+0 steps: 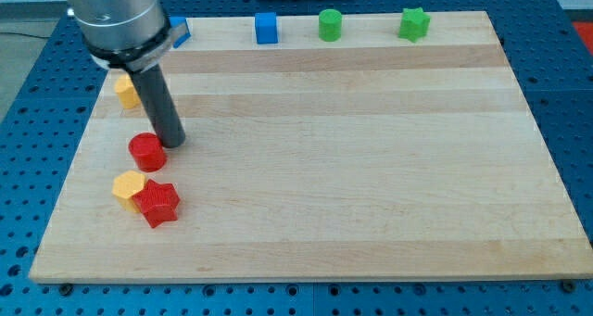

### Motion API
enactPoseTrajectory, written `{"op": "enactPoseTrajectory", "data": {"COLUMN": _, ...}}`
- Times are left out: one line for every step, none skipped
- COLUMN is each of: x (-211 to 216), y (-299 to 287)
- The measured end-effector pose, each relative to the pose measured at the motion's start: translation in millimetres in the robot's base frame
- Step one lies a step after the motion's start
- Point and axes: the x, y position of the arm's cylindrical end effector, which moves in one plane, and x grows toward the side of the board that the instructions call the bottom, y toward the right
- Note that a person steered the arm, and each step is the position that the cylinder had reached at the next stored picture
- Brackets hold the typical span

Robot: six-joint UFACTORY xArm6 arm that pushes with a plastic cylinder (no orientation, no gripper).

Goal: Keep your hand in between the yellow heart and blue triangle

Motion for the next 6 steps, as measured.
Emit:
{"op": "enactPoseTrajectory", "data": {"x": 20, "y": -14}}
{"op": "enactPoseTrajectory", "data": {"x": -11, "y": -20}}
{"op": "enactPoseTrajectory", "data": {"x": -93, "y": 1}}
{"op": "enactPoseTrajectory", "data": {"x": -150, "y": -1}}
{"op": "enactPoseTrajectory", "data": {"x": -135, "y": -46}}
{"op": "enactPoseTrajectory", "data": {"x": -100, "y": -52}}
